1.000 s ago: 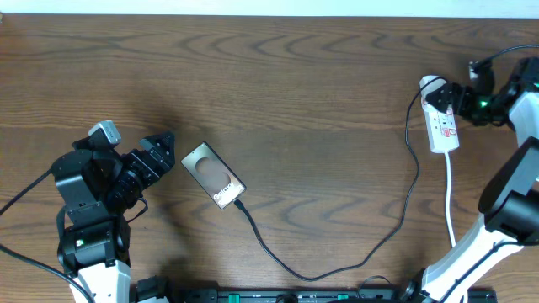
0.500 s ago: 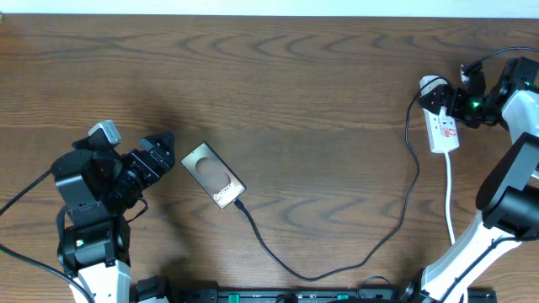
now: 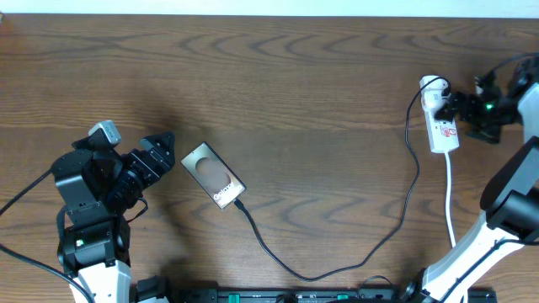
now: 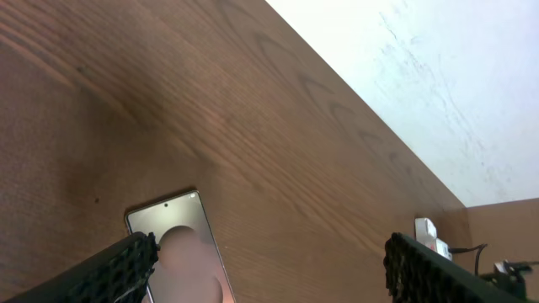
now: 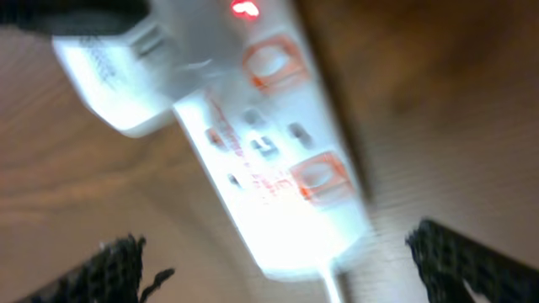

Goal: Plug charger to phone and switch on socket
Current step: 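Press the power strip's orange switch down with the right gripper, then lift the right gripper up and away from the power strip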

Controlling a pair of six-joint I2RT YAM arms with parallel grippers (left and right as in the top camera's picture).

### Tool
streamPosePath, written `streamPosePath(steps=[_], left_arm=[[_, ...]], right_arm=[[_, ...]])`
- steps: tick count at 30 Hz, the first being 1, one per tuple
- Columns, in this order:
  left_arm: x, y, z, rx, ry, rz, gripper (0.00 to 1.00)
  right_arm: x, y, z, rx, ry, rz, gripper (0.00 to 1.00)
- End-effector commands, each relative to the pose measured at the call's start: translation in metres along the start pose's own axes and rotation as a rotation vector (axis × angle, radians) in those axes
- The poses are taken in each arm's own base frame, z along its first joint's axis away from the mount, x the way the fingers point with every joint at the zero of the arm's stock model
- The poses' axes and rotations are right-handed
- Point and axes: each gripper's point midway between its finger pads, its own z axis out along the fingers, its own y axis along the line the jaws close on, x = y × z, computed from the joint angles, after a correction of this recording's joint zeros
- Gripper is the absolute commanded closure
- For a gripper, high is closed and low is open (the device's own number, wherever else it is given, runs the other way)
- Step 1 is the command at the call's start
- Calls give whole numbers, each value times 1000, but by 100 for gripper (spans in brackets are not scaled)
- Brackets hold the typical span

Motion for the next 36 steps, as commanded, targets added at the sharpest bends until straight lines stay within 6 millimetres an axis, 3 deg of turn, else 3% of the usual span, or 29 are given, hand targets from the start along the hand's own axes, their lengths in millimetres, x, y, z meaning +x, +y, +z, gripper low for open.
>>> streamPosePath(steps=[1, 9, 10, 15, 21, 25, 36], left_arm=[[-6, -4, -2, 3, -16, 30, 12], [-6, -3, -2, 1, -12, 28, 12], [-6, -2, -1, 0, -11, 27, 12], [-5, 0, 1, -6, -1, 20, 12], [-3, 5, 6, -17, 18, 8, 12], [-1, 8, 10, -27, 33, -3, 12], [3, 15, 17, -42, 61, -22, 12]], right_arm=[[-7, -21, -26, 126, -14, 29, 1], [-1, 20, -114, 126, -141, -30, 1], [5, 33, -139, 127, -195, -52, 1], [27, 73, -206, 122, -367, -112, 1], [53, 99, -264, 118, -537, -176, 1], [59, 104, -277, 118, -582, -187, 1], [62, 102, -273, 118, -558, -181, 1]])
